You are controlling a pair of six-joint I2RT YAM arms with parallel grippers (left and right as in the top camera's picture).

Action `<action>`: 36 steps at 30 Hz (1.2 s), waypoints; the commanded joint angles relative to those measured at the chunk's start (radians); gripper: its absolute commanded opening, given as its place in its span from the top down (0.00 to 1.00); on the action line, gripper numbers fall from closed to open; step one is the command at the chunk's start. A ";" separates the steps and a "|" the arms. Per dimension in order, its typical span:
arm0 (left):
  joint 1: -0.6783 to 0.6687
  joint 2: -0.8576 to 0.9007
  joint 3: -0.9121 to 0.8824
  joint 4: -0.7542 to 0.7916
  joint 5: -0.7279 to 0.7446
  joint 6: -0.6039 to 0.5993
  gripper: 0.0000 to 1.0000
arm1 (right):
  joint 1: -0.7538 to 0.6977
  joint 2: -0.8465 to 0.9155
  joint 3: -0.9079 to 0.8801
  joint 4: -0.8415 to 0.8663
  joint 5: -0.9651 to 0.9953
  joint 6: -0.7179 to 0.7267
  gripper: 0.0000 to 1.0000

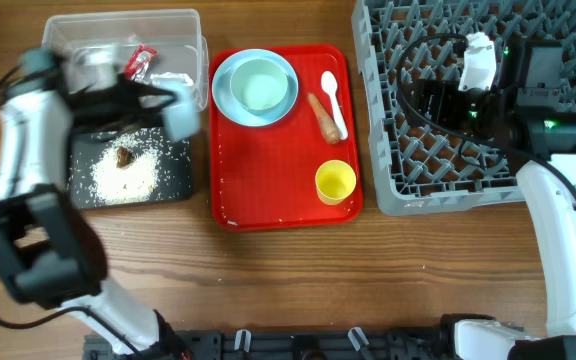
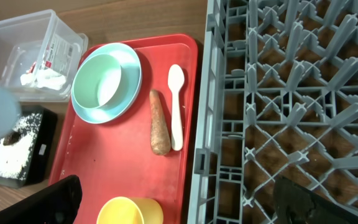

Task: Sort waste into correct bins and load items into the dishwasher rack
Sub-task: 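Set the emptied bowl back on the red tray with the left gripper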

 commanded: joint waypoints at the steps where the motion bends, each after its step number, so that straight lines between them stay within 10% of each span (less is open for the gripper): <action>1: -0.337 -0.049 0.052 0.067 -0.619 -0.077 0.96 | 0.003 0.006 0.018 0.003 -0.008 0.011 0.00; 8: -0.721 0.005 0.048 0.058 -1.132 -0.079 0.96 | 0.003 0.006 0.018 -0.006 -0.008 0.014 0.00; 16: -0.805 0.133 0.048 0.060 -1.123 -0.126 0.90 | 0.003 0.006 0.018 -0.008 -0.008 0.011 0.00; 19: -0.821 0.134 0.049 0.050 -1.089 -0.135 0.55 | 0.003 0.006 0.018 -0.008 -0.008 0.011 0.00; 27: -0.740 0.017 0.166 -0.003 -0.763 -0.200 0.20 | 0.003 0.006 0.018 -0.007 -0.008 0.011 0.00; 36: -0.844 0.096 0.164 0.027 -0.790 -0.114 0.23 | 0.003 0.006 0.018 -0.006 -0.008 0.010 0.00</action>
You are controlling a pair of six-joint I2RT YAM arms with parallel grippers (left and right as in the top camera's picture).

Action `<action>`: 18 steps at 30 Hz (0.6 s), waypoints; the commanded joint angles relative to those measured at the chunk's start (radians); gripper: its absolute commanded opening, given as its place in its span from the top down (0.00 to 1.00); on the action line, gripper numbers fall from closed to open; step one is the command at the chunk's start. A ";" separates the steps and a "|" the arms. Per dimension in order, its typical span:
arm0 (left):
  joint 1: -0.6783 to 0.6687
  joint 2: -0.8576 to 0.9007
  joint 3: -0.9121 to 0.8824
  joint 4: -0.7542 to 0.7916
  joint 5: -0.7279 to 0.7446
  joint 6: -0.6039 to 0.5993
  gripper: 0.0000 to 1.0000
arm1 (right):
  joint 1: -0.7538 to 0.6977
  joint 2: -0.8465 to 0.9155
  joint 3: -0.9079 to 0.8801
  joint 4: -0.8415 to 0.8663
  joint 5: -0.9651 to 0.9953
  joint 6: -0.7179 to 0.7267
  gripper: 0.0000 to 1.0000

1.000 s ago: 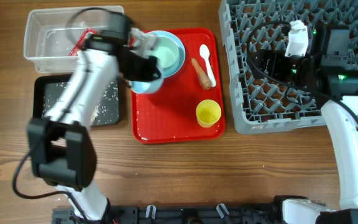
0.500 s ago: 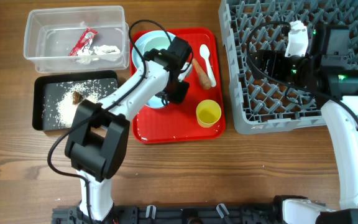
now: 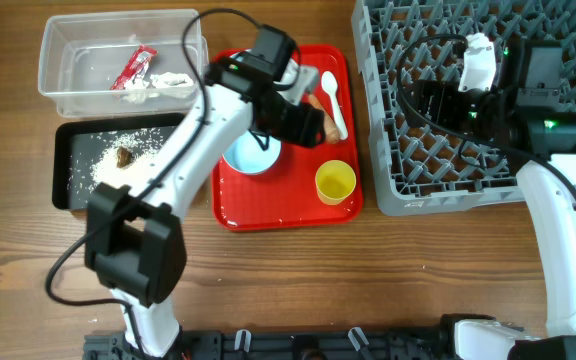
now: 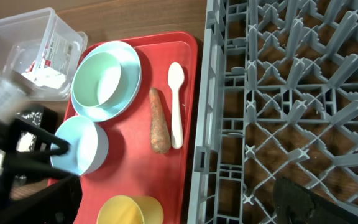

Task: Sort waste into correct bins and load items into the dishwasher rack
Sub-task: 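Set the emptied bowl back on the red tray with the left gripper, then grasp the yellow cup with the left gripper and lift it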

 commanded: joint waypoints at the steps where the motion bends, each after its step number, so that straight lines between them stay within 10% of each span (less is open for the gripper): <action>1: -0.082 0.070 0.004 -0.004 -0.051 0.049 0.24 | 0.003 0.006 0.018 0.001 -0.008 0.011 0.00; 8: -0.127 0.170 0.004 -0.054 -0.117 0.041 0.52 | 0.003 0.006 0.018 0.002 -0.008 0.010 0.01; 11: -0.126 0.172 0.005 -0.045 -0.117 0.041 0.92 | 0.003 0.006 0.018 0.002 -0.008 0.010 0.00; 18: 0.000 0.080 0.109 -0.073 0.114 -0.038 0.96 | 0.003 0.007 0.018 0.016 -0.055 0.014 0.00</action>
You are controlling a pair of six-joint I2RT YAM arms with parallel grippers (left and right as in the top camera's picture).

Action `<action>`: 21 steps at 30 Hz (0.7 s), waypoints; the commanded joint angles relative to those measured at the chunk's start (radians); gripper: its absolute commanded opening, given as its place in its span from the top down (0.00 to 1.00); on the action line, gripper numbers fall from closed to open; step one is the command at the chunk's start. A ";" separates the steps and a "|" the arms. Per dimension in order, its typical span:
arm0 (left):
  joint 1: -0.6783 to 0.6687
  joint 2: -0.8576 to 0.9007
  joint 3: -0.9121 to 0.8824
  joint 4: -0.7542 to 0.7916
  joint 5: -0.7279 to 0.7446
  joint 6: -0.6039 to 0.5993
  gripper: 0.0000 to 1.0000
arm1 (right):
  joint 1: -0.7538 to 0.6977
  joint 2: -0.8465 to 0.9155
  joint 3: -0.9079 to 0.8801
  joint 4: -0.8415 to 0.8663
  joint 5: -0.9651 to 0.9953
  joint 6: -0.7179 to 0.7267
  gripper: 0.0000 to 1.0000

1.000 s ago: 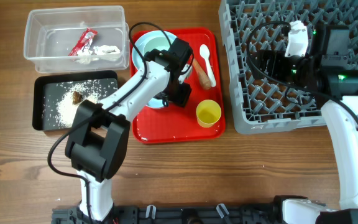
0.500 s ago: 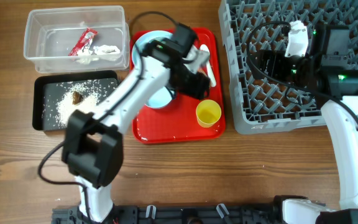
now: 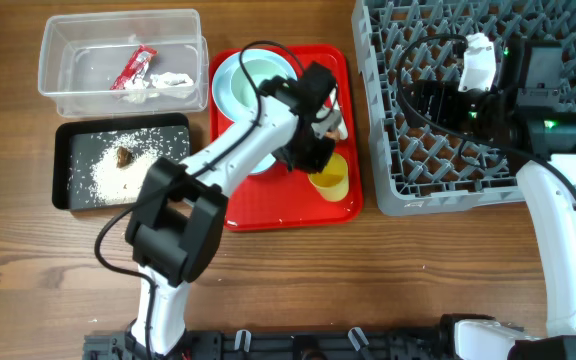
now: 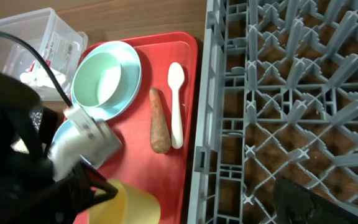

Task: Sort waste into correct bins and load items into the dishwasher rack
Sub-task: 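Grasp the yellow cup with the left gripper and lift it, then hand the yellow cup to the right gripper and place it in the rack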

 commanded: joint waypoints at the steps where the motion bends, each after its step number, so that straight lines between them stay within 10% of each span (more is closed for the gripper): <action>1: 0.143 -0.104 0.093 0.016 0.291 -0.028 0.96 | 0.003 0.007 0.018 0.027 -0.086 0.015 0.00; 9: 0.453 -0.143 0.095 0.237 1.136 -0.029 0.96 | 0.033 0.106 0.018 0.373 -0.641 0.100 0.01; 21: 0.417 -0.143 0.095 0.238 1.250 -0.032 0.96 | 0.232 0.232 0.018 0.871 -0.821 0.250 0.01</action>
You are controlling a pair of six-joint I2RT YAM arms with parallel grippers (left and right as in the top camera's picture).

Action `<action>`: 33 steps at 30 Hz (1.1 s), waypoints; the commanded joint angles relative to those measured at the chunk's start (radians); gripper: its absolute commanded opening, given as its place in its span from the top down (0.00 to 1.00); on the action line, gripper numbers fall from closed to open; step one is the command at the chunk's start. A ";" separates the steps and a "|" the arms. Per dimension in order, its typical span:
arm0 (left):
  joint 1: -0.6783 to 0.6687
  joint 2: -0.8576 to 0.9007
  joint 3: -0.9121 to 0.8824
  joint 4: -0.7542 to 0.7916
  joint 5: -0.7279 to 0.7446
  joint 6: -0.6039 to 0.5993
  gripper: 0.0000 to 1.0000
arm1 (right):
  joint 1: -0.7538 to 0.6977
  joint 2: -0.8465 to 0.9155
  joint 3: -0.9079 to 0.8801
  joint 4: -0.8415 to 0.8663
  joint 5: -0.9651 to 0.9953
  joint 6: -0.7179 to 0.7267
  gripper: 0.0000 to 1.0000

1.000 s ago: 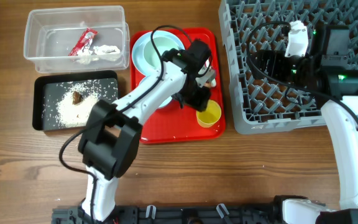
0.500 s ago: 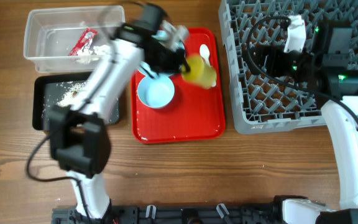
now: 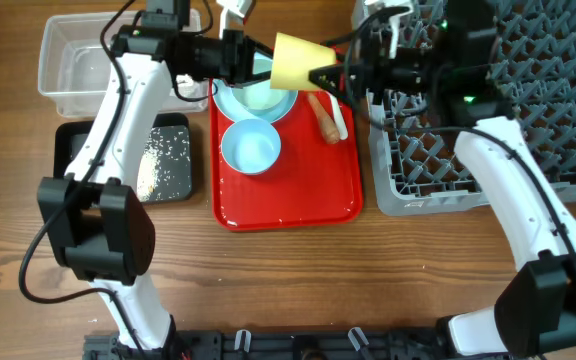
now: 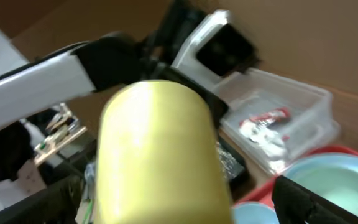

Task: Sort waste into correct bins and load items into the dishwasher rack
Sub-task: 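Hand the yellow cup to the right gripper and place it in the rack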

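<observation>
A yellow cup (image 3: 293, 62) hangs on its side in the air over the far end of the red tray (image 3: 288, 200). My left gripper (image 3: 240, 52) is shut on it from the left. From the right, my right gripper (image 3: 330, 72) meets it, open, with a finger on either side. In the right wrist view the cup (image 4: 157, 149) fills the middle and the left gripper (image 4: 194, 53) shows behind it. On the tray lie a small blue bowl (image 3: 251, 145), a carrot (image 3: 323, 118), a white spoon (image 3: 337, 122) and a blue plate (image 3: 230, 100) with a green bowl, partly hidden.
The grey dishwasher rack (image 3: 468, 150) stands at the right. A clear bin (image 3: 73, 70) with wrappers sits at the far left, a black tray (image 3: 168, 165) with rice in front of it. Both arms cross above the tray's far end.
The yellow cup was on the tray under my left gripper; now it is up in the air in that gripper. My right gripper has come from over the rack to the cup.
My left gripper was by the black tray with the small blue bowl. Then it held that bowl low over the red tray. Then the bowl lay on the tray and the gripper was at the yellow cup. Now the cup is raised between both grippers.
</observation>
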 commanded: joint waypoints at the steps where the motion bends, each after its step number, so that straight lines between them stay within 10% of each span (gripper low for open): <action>1: -0.020 -0.017 0.008 0.002 0.084 -0.003 0.96 | 0.032 0.013 0.014 0.037 -0.042 0.019 0.06; 9: -0.026 -0.017 0.008 0.002 0.088 -0.002 0.95 | 0.034 0.014 0.014 0.035 -0.047 0.020 0.40; 15: -0.025 -0.017 0.008 0.002 0.084 -0.002 0.62 | 0.019 0.014 0.014 0.032 -0.048 0.020 0.44; 21: -0.023 -0.017 0.008 0.002 0.000 -0.002 0.56 | -0.133 0.014 0.014 -0.082 -0.076 0.039 0.45; 33: -0.067 -0.017 0.008 -0.068 -0.880 -0.002 0.53 | -0.317 -0.146 0.124 -0.948 0.749 -0.091 0.45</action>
